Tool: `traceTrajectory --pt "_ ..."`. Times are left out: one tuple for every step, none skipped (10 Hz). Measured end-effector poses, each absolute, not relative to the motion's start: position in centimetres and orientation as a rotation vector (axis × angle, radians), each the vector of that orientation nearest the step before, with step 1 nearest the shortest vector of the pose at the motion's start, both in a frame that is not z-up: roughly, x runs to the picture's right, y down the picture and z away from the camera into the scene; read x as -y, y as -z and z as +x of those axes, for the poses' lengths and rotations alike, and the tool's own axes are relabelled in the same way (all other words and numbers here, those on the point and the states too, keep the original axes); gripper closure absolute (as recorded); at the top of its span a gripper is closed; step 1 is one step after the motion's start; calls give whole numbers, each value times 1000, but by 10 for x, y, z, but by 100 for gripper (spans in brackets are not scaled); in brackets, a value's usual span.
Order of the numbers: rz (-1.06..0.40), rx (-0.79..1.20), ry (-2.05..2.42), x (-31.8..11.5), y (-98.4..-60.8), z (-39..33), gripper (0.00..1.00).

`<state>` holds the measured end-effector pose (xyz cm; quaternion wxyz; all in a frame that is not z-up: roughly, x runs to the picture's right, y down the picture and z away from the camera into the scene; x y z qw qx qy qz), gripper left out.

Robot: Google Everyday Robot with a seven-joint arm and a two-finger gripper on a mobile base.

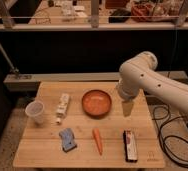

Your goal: Stand the bottle upright

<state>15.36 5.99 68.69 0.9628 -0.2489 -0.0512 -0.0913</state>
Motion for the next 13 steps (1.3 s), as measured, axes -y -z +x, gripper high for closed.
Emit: traceTrajectory --pt "-501 109 202 -58 -688 149 20" --pt "-501 120 223 -57 -690 136 20" --pt "-498 129 245 -55 -692 124 20" --pt "-496 136 259 -54 -693 116 20" --pt "-495 143 271 -53 -694 109 20" --pt "-493 148 288 -52 -695 107 20" --pt "-492 154 307 -52 -697 102 20" --pt "-491 162 330 -52 -700 92 20" --pt "-489 170 348 -52 -703 81 20" --pt "-487 179 362 -52 -705 71 20" --pt "-486 182 371 -51 -706 68 20" --pt "-484 183 393 -50 -709 64 20" --pt "-486 192 413 -51 -711 53 20"
